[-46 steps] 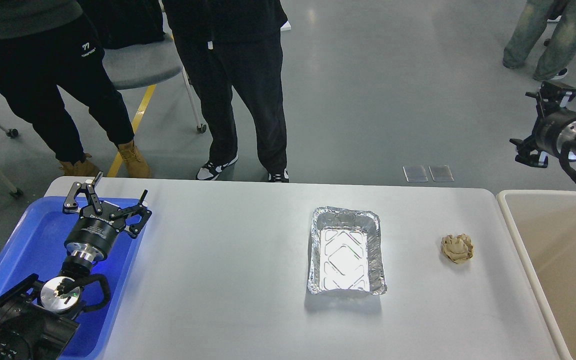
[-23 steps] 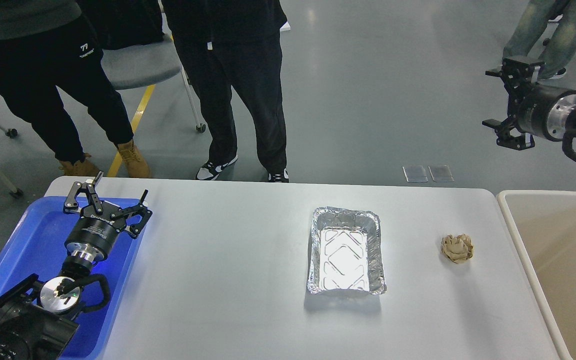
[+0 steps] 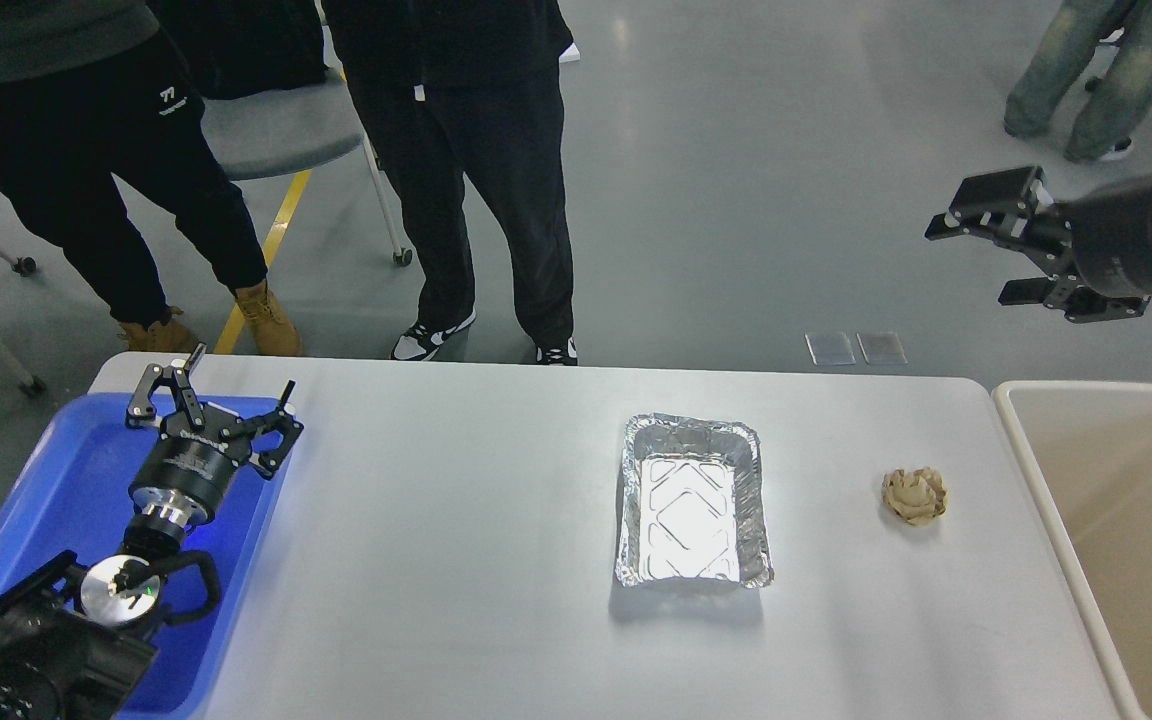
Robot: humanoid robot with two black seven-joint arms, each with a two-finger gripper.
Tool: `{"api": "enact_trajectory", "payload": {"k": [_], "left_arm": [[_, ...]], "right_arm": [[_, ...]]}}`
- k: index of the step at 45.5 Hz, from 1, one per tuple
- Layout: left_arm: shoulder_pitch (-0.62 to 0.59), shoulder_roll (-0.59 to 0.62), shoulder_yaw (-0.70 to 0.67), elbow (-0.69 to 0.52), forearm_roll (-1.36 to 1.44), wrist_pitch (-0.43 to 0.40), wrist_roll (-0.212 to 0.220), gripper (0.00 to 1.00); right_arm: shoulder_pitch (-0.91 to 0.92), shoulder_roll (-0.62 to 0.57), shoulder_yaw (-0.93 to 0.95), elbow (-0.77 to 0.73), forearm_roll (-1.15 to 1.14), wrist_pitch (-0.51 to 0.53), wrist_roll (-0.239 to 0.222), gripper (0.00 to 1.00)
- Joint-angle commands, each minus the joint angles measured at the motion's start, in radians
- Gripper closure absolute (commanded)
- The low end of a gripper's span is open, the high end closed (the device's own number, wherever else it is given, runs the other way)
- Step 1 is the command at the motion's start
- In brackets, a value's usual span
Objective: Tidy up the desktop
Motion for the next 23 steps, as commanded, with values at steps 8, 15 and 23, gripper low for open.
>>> {"api": "enact_trajectory", "payload": {"k": [8,15,23], "left_arm": [[0.0,0.001,0.001,0.0,0.001,0.0,0.0,0.0],[0.0,0.001,0.001,0.0,0.001,0.0,0.0,0.0],[0.0,0.001,-0.001,0.0,0.001,0.0,0.0,0.0]], "right_arm": [[0.395,0.158,-0.455,0.19,-0.152,0.295,0.023,0.0],[0.46,0.27,-0.509,0.217,-0.152,0.386,0.038,0.0],[0.486,0.384,-0.512,0.218,-0.133,0.398,0.04,0.0]]}}
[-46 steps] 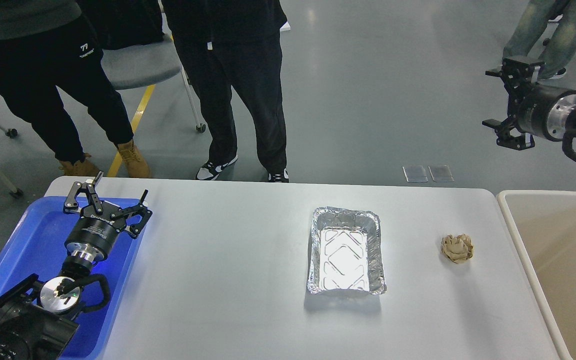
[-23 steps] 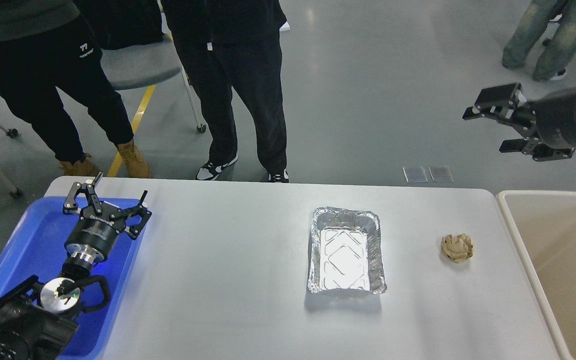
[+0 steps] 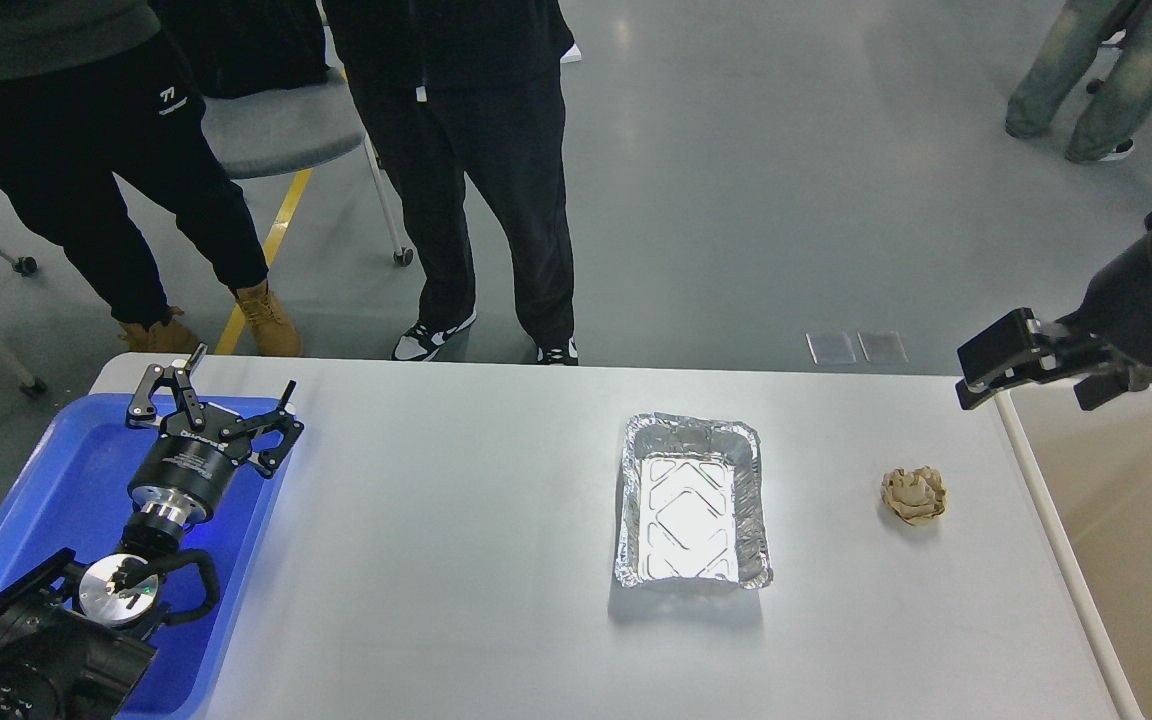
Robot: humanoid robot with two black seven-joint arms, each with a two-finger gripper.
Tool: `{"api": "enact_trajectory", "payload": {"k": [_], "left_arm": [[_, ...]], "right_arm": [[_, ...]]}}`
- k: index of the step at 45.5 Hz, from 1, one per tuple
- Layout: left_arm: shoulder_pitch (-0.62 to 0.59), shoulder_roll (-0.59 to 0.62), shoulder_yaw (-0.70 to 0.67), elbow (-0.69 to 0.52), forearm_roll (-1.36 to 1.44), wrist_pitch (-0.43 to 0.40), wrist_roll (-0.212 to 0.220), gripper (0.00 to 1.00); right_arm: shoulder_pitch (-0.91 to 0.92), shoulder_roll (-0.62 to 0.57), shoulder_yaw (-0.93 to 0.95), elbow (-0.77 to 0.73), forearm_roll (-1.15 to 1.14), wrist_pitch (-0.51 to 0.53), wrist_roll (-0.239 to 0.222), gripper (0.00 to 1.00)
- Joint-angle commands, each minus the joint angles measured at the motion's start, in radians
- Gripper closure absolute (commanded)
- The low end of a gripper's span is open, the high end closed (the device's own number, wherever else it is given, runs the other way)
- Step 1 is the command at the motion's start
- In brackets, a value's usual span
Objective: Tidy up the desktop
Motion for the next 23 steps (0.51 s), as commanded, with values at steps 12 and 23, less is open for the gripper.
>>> {"api": "enact_trajectory", "payload": {"k": [12,23], "left_arm": [[0.0,-0.001,-0.001,0.0,0.0,0.0,0.0,0.0],[0.002,-0.001,-0.003,0.0,0.0,0.0,0.001,0.0]], "right_arm": [[0.05,0.254,-0.073,0.03,0.072,0.073,0.01,0.0],[0.036,0.27,-0.075,0.023,0.091,0.073,0.007,0.0]]}}
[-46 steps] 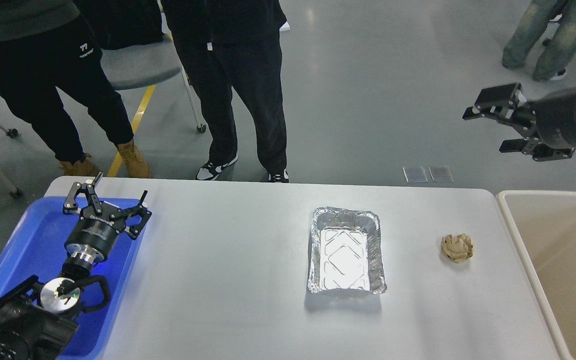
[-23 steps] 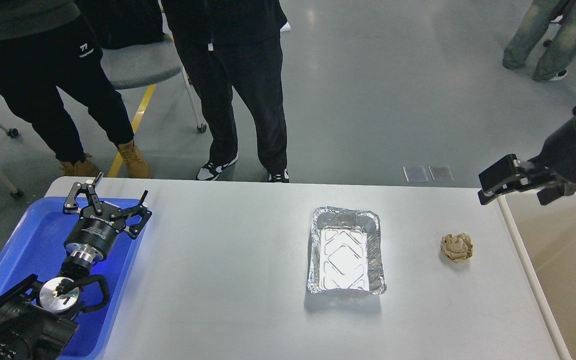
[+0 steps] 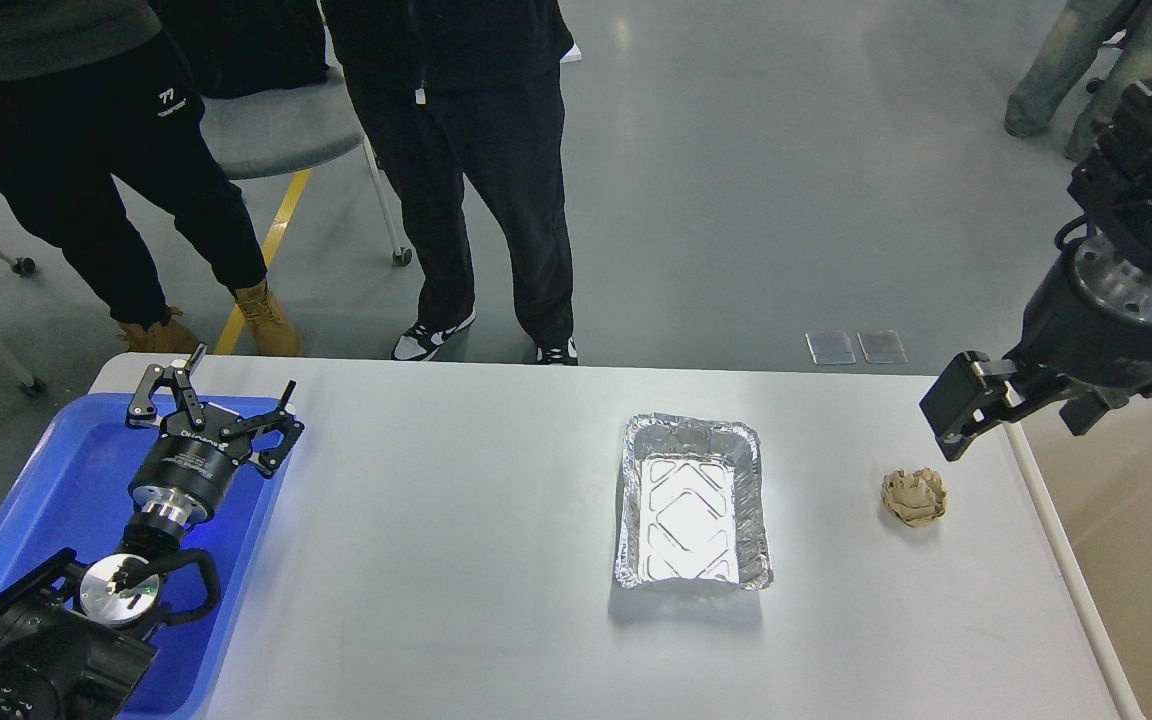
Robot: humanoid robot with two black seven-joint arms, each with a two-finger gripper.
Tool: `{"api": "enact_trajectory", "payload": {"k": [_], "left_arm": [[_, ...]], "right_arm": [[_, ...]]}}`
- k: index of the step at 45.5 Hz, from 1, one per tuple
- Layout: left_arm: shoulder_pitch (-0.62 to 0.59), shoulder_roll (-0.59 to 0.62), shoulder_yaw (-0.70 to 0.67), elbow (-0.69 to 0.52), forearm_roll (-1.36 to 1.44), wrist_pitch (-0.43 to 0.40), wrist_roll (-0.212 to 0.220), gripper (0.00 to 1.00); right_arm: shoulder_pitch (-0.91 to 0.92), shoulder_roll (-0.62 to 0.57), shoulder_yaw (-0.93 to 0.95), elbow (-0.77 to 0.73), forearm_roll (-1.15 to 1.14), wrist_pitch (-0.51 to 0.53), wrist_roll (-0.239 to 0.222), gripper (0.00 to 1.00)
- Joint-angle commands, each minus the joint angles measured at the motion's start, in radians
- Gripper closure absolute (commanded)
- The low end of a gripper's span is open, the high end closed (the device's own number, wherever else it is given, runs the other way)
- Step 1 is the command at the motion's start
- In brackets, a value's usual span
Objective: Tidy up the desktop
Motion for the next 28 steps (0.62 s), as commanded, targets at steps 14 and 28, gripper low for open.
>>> {"api": "enact_trajectory", "payload": {"k": [14,28], "left_arm": [[0.001,-0.001,-0.001,0.0,0.0,0.0,0.001,0.0],[0.001,-0.001,-0.001,0.0,0.0,0.0,0.001,0.0]], "right_arm": [[-0.014,0.049,-0.066,-0.012,0.013,0.006,-0.011,0.0],[-0.012,-0.005,-0.112,-0.015,0.004,0.006,-0.011,0.0]]}}
